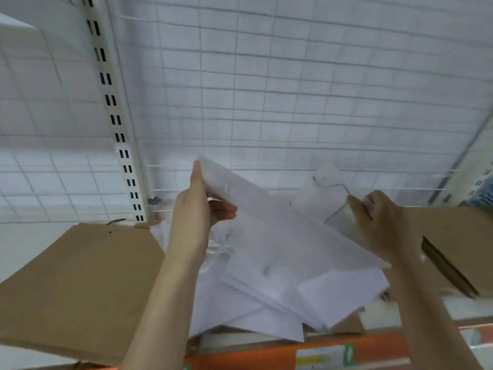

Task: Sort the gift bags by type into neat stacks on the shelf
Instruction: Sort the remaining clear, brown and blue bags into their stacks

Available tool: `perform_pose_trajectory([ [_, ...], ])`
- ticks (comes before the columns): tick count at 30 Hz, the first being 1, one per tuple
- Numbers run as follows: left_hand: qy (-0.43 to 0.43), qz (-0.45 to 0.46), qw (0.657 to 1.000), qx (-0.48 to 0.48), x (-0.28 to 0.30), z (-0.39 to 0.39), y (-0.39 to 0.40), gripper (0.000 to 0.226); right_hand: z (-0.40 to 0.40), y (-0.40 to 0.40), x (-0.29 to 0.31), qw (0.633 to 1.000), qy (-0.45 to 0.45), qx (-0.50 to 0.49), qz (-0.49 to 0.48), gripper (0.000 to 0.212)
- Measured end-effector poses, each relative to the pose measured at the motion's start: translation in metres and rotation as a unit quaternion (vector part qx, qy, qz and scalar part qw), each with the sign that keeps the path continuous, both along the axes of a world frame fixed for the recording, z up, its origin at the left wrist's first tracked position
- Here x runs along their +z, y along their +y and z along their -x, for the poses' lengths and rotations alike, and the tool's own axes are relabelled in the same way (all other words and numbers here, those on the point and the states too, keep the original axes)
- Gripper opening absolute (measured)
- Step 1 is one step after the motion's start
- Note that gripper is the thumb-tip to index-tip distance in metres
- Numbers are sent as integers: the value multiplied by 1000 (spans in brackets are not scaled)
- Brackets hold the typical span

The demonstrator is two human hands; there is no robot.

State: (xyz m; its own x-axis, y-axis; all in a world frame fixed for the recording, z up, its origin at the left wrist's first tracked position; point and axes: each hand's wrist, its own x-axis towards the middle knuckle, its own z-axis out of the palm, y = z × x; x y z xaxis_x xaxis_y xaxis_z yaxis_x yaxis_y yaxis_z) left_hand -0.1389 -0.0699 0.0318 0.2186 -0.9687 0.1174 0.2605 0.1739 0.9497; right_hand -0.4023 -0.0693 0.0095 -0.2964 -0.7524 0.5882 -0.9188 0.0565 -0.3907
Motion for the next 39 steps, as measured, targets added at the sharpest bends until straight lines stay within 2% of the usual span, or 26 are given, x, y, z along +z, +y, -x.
perform_pose_trajectory([
  [4,36,45,995,-77,7,49,5,36,41,11,-9,995,-95,5,-13,33],
  [6,3,76,993,-87,1,77,6,14,69,17,-10,991,-134,20,-6,30],
  [7,-22,83,993,-83,-2,92,8,14,84,20,-11,990,-141,24,-9,32],
  [9,-55,80,992,-74,-11,122,12,38,115,27,-12,984,-172,31,-24,31],
  [11,-55,75,993,-71,-22,153,20,58,144,35,-15,977,-203,38,-47,21],
  [14,7,21,998,-59,-44,193,28,80,181,45,-26,968,-238,41,-72,14],
  [15,47,-2,997,-59,-52,204,29,79,191,47,-30,963,-253,47,-78,15],
  [17,96,-40,993,-64,-62,225,35,60,208,51,-36,955,-276,59,-92,20],
  [19,49,-66,995,-59,-69,240,41,36,219,55,-42,953,-277,73,-95,28],
  [20,27,-77,995,-52,-72,245,45,31,222,57,-45,953,-276,78,-97,32],
  [22,15,-95,995,-33,-72,256,53,37,228,60,-50,949,-285,84,-103,34],
  [26,-9,-91,996,-8,-77,269,57,21,234,67,-58,950,-288,96,-77,34],
  [30,-27,-69,997,-7,-86,277,51,23,253,72,-50,958,-268,93,-29,27],
  [32,-49,-72,996,8,-88,286,46,16,272,73,-44,960,-265,86,-12,27],
  [33,-65,-73,995,16,-89,293,43,20,284,73,-42,960,-269,77,-2,27],
  [35,-71,-79,994,10,-86,318,41,25,313,72,-41,956,-289,49,22,28],
  [39,-46,-63,996,-33,-81,390,40,18,379,67,-50,948,-317,33,26,29],
])
